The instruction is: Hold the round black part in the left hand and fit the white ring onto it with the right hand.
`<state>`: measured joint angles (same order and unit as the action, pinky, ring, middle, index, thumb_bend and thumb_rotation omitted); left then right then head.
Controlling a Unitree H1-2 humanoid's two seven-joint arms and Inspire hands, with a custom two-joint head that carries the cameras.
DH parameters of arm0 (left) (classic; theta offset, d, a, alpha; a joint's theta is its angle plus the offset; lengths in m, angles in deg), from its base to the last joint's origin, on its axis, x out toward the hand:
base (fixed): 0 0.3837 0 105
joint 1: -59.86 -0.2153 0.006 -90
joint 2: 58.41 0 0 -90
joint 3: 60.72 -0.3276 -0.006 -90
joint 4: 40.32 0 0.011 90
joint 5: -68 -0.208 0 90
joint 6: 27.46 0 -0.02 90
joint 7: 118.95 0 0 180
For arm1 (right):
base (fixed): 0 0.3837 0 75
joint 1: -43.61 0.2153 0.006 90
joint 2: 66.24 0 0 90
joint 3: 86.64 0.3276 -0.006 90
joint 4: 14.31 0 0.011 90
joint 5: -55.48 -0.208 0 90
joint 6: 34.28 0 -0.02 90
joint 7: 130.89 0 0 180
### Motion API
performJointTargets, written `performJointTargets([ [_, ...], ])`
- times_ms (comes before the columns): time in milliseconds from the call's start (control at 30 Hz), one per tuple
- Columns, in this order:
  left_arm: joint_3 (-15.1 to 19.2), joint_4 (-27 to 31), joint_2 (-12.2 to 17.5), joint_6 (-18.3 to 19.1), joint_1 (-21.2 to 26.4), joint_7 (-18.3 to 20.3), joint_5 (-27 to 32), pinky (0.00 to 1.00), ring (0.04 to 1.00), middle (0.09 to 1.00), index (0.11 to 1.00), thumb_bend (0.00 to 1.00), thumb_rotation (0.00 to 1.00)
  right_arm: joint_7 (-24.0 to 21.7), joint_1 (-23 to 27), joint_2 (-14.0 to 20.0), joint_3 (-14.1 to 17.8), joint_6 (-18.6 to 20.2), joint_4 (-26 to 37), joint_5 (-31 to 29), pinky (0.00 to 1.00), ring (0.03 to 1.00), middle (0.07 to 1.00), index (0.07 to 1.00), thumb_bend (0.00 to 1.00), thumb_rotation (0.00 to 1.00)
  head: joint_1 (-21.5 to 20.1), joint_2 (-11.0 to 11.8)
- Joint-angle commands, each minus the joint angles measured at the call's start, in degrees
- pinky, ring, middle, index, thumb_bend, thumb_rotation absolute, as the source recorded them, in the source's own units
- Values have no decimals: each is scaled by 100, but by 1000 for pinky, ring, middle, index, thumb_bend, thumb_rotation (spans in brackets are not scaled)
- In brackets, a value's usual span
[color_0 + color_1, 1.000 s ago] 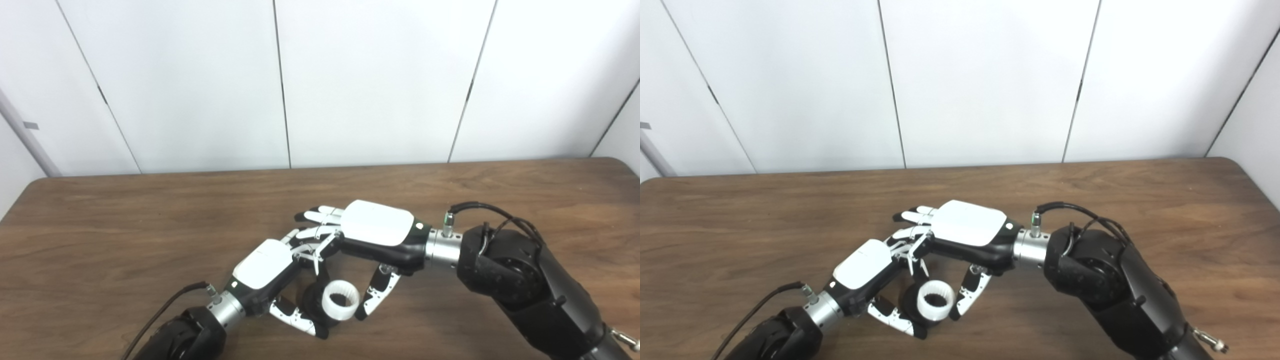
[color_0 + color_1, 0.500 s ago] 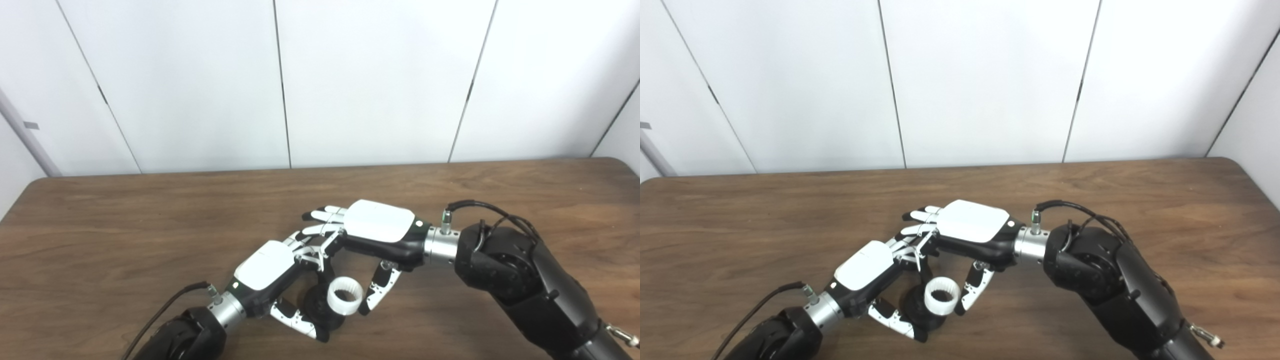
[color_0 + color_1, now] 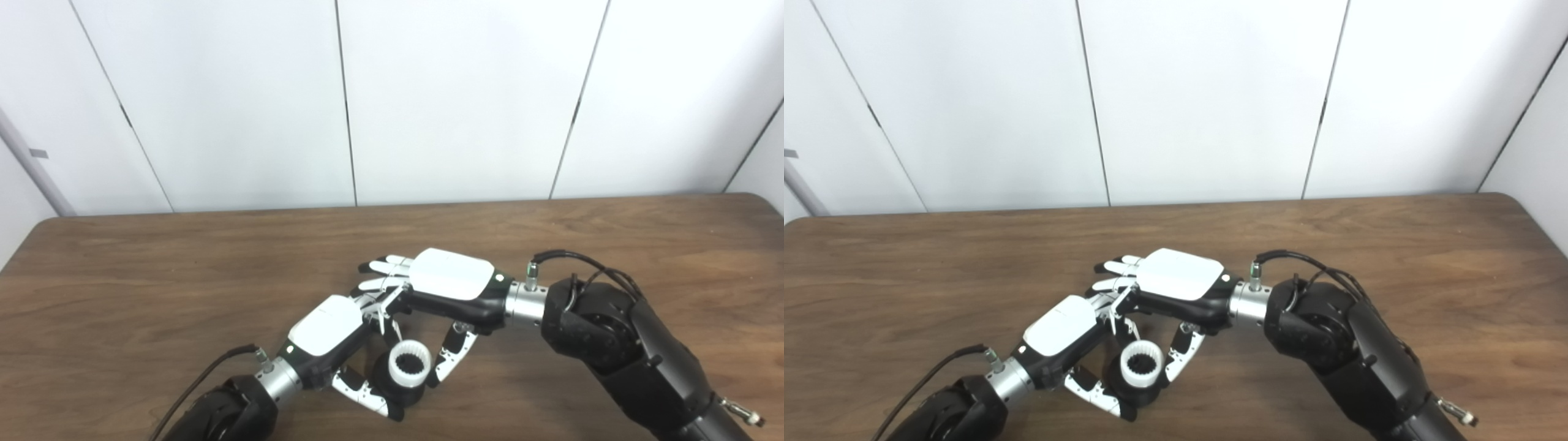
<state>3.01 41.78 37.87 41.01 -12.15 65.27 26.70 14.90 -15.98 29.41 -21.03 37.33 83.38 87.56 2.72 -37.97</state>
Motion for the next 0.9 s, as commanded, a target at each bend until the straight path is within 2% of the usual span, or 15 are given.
performJointTargets([
  [0, -4, 134, -28, -89, 54, 53, -58, 1000, 1000, 872, 480, 524, 56, 180, 172, -56, 40, -127, 88, -8, 1000, 1000, 907, 481, 525, 147, 21, -4],
  [867, 106, 390, -103, -53, -74, 157, -88, 1000, 1000, 869, 480, 524, 57, 392, 277, -106, 120, -302, -282, 64, 1000, 1000, 908, 481, 525, 145, 114, -58],
])
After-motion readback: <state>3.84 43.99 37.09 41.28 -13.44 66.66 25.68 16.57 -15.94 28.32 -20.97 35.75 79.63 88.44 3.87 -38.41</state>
